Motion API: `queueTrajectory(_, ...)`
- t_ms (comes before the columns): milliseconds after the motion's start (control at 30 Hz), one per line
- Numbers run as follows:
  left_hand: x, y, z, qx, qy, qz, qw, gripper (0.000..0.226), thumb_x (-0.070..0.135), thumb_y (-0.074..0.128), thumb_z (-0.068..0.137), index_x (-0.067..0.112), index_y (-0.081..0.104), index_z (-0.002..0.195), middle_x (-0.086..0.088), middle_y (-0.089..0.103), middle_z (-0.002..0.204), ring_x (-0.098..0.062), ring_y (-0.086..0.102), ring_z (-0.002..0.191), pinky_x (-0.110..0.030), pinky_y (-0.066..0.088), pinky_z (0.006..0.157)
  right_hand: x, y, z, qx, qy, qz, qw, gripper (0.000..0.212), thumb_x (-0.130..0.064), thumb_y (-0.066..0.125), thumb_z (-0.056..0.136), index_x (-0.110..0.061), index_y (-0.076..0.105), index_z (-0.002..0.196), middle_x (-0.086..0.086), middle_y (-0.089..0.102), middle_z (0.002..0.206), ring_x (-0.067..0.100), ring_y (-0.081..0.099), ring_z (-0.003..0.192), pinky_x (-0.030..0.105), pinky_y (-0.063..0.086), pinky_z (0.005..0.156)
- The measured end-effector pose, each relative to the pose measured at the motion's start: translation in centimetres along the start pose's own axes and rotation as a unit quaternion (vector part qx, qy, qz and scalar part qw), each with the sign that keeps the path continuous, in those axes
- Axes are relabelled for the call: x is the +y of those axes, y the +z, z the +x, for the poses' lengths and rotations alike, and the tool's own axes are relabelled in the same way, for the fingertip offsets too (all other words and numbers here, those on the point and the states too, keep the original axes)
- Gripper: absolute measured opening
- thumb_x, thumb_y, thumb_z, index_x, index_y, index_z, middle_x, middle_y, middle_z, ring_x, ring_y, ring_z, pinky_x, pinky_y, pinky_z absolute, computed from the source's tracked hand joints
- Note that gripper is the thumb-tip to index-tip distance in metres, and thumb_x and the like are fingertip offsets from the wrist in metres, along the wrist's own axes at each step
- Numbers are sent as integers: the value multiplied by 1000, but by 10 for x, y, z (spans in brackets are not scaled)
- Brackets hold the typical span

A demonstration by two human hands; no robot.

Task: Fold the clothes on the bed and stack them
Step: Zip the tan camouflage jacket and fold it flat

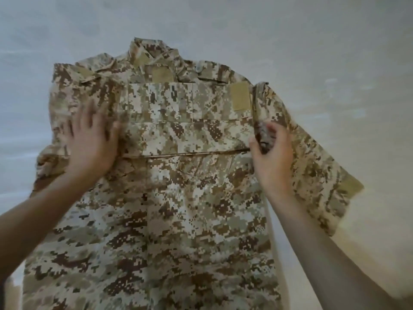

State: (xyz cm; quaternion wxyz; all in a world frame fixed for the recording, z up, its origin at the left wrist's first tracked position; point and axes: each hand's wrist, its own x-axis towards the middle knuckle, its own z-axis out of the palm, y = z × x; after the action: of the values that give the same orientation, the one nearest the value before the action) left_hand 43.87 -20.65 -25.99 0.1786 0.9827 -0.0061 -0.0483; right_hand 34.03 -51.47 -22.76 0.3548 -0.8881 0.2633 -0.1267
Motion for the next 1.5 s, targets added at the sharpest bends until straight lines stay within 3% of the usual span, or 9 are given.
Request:
queueTrajectory(67, 32, 13, -43, -101, 90, 23, 991, 58, 53, 16, 98, 27, 19, 150, 2, 6, 159, -17, -4, 147, -43, -10, 117, 26, -34, -31, 70, 26, -49, 996, 43, -28, 63, 86, -12, 48, 124, -1, 48, 125, 15, 43, 120, 30, 36, 102)
queueTrajectory(233, 81, 49, -78, -203, 167, 57, 963, 63, 58, 9, 92, 32, -8, 147, 10, -17, 154, -8, -26, 139, -43, -17, 116, 120, -103, -42, 116, 434, -53, 892, 76, -27, 65, 87, 2, 24, 143, 23, 34, 145, 37, 33, 135, 49, 32, 108)
queueTrajectory(500, 77, 42, -65, -273, 168, 39, 946, 63, 55, 21, 94, 35, -1, 150, 10, -9, 159, -7, -19, 142, -42, -13, 116, 116, -141, 0, 51, 514, 171, 839, 51, -16, 80, 73, 4, 59, 116, 8, 62, 102, 27, 60, 79, 35, 49, 77)
queueTrajectory(700, 52, -5, -46, -158, 82, 32, 984, 49, 38, 38, 99, 18, 37, 143, -6, 37, 149, -25, 31, 138, -48, 13, 116, 23, -242, 98, 128, 249, -21, 960, 67, -14, 75, 74, -10, 44, 133, 12, 56, 129, 28, 58, 114, 41, 49, 95)
queueTrajectory(833, 25, -39, -37, -105, -66, -160, 979, 37, 38, 47, 97, 19, 52, 129, -6, 60, 122, -22, 59, 97, -34, 48, 77, -103, -196, 114, 15, 68, 44, 997, 82, -14, 79, 67, -19, 38, 139, -8, 55, 114, 10, 59, 100, 22, 53, 79)
queueTrajectory(933, 0, -55, -26, -48, -197, -366, 908, 39, 40, 49, 96, 12, 57, 122, -8, 61, 121, -26, 58, 110, -39, 48, 92, -183, -83, 73, -129, -34, 78, 988, 85, -8, 75, 74, -15, 28, 145, -12, 53, 102, -1, 57, 76, 2, 45, 52)
queueTrajectory(1100, -39, -70, -5, -82, -345, -587, 727, 44, 45, 30, 101, 12, 60, 102, -7, 59, 120, -16, 61, 98, -31, 46, 89, -186, 65, -25, -508, -19, 12, 861, 78, -33, 56, 93, -23, 6, 151, 6, 38, 148, 26, 48, 126, 37, 42, 100)
queueTrajectory(1300, -31, -50, 10, -135, -314, -424, 838, 54, 45, 58, 90, 7, 54, 128, -13, 65, 101, -29, 64, 87, -35, 55, 73, -90, 45, -39, -187, -78, -54, 978, 36, -26, 52, 94, -16, 51, 129, -3, 51, 133, 14, 44, 126, 27, 29, 107)
queueTrajectory(1500, 19, -44, 12, -59, -168, -363, 915, 44, 37, 69, 83, 20, 52, 119, 6, 64, 103, -7, 63, 83, -25, 55, 68, -56, 17, 6, -47, -70, -186, 979, 45, -35, 47, 96, -11, 45, 135, 10, 32, 149, 29, 19, 141, 46, 12, 117)
